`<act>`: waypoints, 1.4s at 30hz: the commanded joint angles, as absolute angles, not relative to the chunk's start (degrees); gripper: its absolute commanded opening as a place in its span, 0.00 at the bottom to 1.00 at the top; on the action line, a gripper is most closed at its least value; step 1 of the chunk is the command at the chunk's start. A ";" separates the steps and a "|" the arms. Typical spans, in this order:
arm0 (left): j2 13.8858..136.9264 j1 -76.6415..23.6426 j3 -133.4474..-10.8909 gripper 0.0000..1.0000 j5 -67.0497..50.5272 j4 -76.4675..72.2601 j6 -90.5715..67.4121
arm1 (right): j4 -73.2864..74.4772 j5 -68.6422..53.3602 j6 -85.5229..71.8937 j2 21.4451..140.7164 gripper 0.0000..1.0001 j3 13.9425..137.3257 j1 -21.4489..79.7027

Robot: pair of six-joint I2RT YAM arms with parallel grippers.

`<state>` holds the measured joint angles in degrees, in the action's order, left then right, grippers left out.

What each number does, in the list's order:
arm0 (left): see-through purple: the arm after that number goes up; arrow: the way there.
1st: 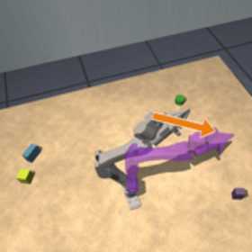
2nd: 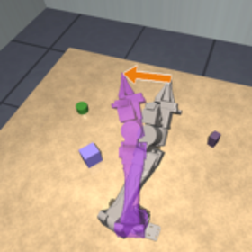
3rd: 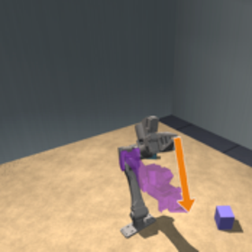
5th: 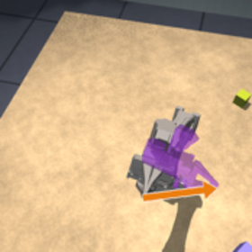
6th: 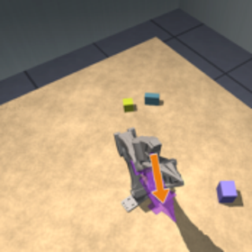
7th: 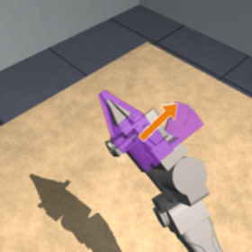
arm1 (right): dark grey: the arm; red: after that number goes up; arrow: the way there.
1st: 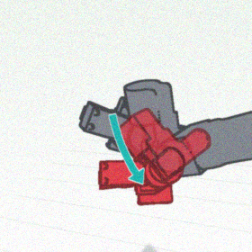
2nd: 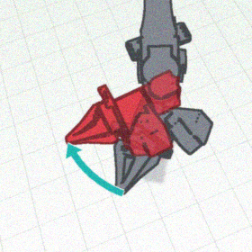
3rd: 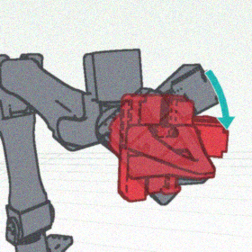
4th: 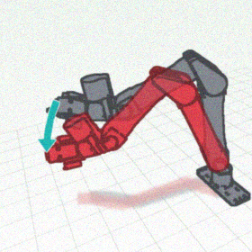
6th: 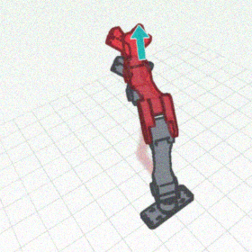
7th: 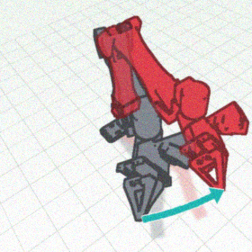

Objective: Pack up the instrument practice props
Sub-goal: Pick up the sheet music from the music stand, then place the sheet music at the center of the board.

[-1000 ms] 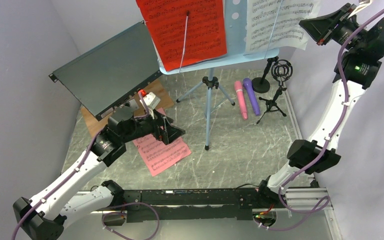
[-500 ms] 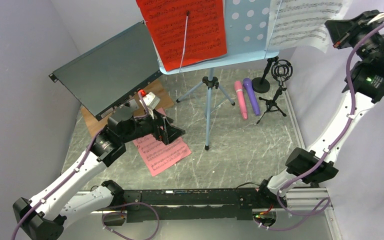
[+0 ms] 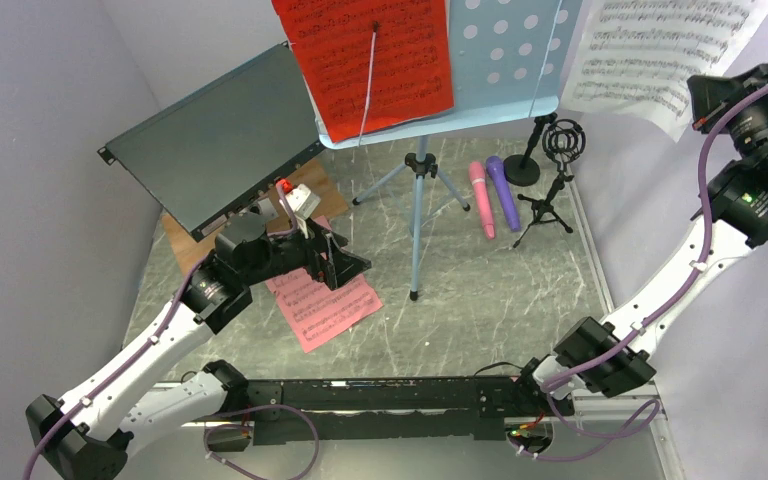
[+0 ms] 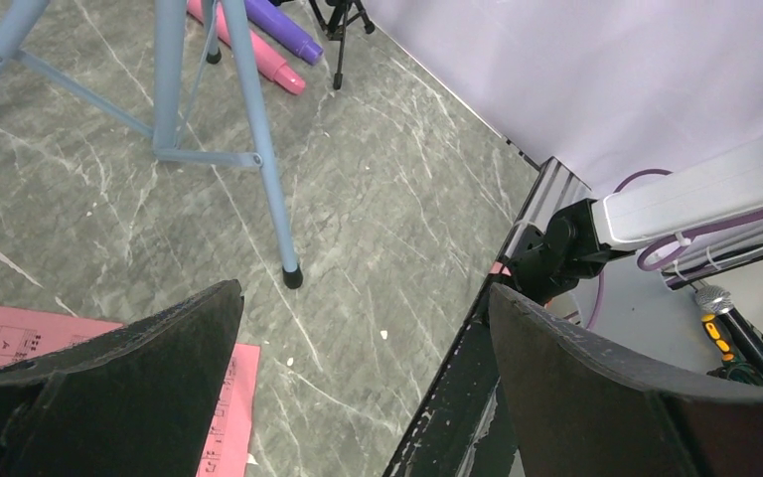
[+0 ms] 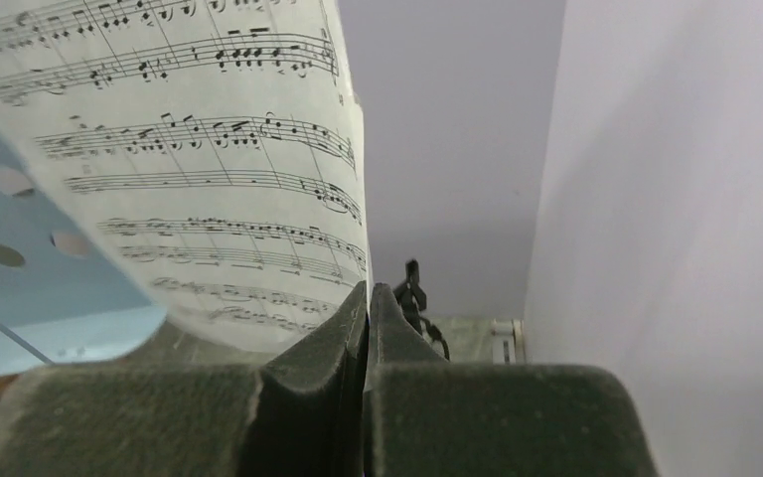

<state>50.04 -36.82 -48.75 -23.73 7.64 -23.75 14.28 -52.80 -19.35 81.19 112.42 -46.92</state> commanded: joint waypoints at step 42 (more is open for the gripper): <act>82.35 -41.36 -41.11 0.99 -32.62 -35.43 -66.95 | 72.48 -94.10 53.32 61.71 0.00 60.79 -22.79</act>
<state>80.97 -38.48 -38.50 -32.10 -29.80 -61.21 66.85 -86.19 44.23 63.59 60.18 -24.43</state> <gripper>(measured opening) 0.995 0.007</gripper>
